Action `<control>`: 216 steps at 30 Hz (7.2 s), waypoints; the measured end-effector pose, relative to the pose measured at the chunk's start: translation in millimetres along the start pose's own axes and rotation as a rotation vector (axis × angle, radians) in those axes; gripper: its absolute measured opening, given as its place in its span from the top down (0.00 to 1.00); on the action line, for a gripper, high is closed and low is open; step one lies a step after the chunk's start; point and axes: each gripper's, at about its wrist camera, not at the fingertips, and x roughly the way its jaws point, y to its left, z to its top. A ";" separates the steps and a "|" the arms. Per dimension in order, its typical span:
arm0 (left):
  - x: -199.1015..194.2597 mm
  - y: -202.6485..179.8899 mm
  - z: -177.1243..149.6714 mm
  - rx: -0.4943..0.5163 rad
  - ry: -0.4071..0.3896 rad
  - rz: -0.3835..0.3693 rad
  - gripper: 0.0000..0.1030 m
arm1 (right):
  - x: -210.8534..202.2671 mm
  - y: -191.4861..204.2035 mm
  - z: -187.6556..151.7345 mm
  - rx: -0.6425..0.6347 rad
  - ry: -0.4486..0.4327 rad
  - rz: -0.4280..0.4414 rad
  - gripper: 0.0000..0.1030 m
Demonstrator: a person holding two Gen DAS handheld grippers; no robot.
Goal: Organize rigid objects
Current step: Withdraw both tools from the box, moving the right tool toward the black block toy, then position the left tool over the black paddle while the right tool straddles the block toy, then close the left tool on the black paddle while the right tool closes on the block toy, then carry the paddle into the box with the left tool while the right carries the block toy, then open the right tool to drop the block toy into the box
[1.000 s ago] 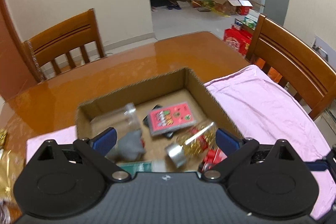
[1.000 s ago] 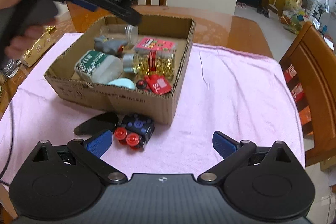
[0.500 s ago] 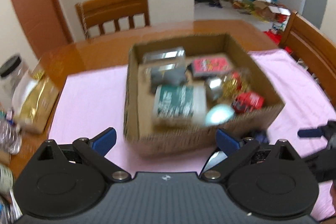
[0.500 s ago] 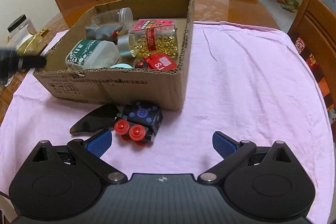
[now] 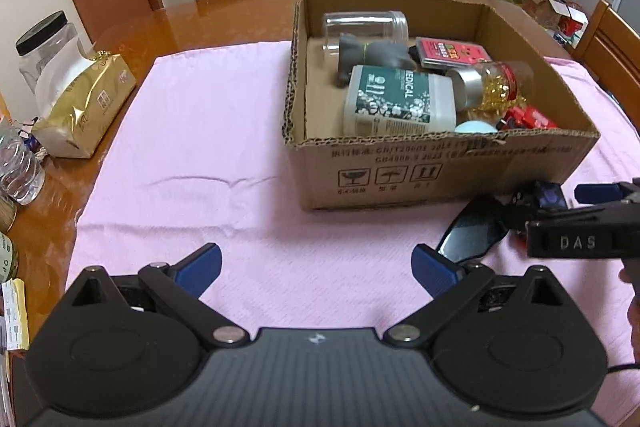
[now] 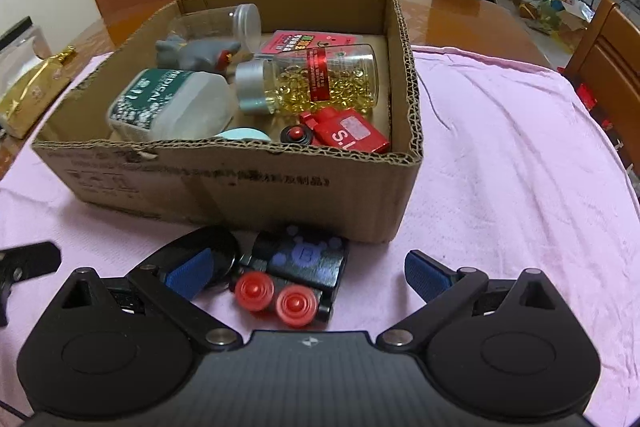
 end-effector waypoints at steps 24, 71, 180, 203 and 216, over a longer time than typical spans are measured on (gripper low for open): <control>52.0 -16.6 -5.0 0.072 0.082 -0.102 0.02 | 7.9 -40.5 -10.1 -0.047 0.051 -0.068 0.00; 54.4 -61.6 -2.6 -0.015 0.003 -0.048 0.01 | -8.2 -55.3 -31.6 -0.224 -0.028 0.052 0.00; -36.0 35.1 61.6 0.040 -0.266 -0.054 0.01 | 1.8 61.9 151.1 -0.509 -0.033 0.135 0.45; -54.0 21.4 89.0 -0.001 -0.161 -0.039 0.01 | -59.5 42.3 131.2 -0.250 0.100 -0.062 0.00; -79.3 -6.3 99.4 0.021 -0.101 -0.028 0.01 | -119.5 16.9 104.4 -0.018 0.020 -0.135 0.00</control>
